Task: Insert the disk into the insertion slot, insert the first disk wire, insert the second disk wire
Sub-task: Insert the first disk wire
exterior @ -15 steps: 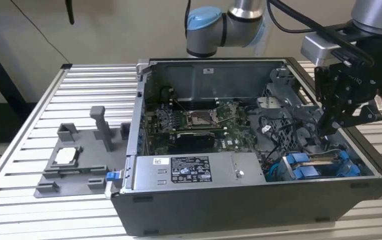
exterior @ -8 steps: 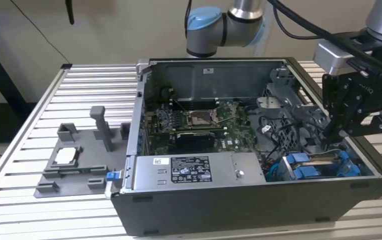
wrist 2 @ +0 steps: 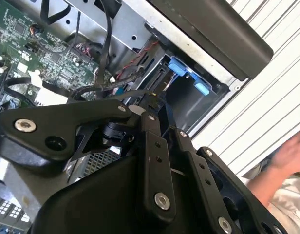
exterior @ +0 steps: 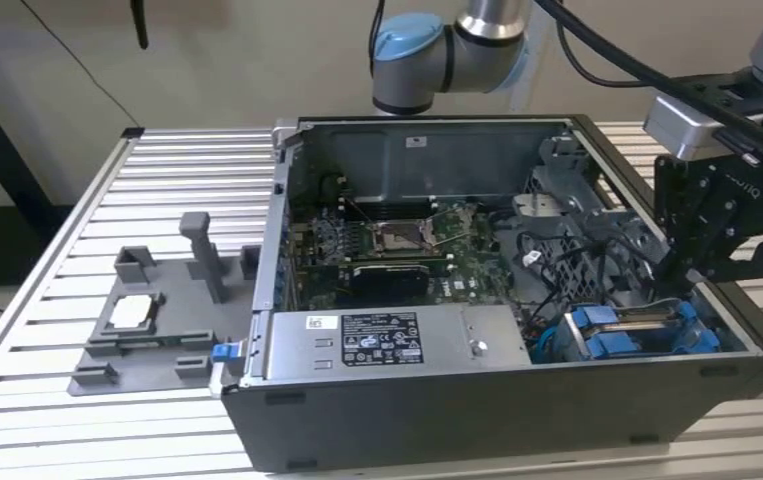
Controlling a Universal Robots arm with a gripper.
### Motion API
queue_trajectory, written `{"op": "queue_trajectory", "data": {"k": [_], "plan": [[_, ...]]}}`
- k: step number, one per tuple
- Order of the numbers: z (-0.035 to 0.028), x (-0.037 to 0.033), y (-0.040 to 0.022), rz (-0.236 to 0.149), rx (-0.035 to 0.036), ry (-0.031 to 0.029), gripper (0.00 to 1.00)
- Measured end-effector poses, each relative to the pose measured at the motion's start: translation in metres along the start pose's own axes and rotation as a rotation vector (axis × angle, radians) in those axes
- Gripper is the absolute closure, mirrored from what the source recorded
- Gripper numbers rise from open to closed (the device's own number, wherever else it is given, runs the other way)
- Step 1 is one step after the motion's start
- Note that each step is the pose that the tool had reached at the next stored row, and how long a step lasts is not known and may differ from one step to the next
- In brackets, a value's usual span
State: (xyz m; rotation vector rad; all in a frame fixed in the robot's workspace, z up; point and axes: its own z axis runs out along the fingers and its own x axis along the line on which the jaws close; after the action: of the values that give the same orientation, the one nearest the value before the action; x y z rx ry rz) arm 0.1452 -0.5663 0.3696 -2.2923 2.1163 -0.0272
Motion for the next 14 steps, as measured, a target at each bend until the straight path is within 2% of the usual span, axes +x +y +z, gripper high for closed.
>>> {"op": "queue_trajectory", "data": {"k": [5, 6, 8, 9, 12, 14], "plan": [[0.0002, 0.0002, -0.0002, 0.001, -0.0001, 0.0003, 0.81], [0.0007, 0.0003, -0.0007, 0.002, -0.0036, -0.0003, 0.81], [0.0016, 0.0003, -0.0013, 0.002, -0.0161, -0.0026, 0.81], [0.0021, 0.0003, -0.0018, 0.003, -0.0200, -0.0041, 0.81], [0.0041, 0.0005, -0.0033, 0.004, -0.0286, -0.0086, 0.81], [0.0056, 0.0006, -0.0051, 0.005, -0.0318, -0.0124, 0.81]]}}
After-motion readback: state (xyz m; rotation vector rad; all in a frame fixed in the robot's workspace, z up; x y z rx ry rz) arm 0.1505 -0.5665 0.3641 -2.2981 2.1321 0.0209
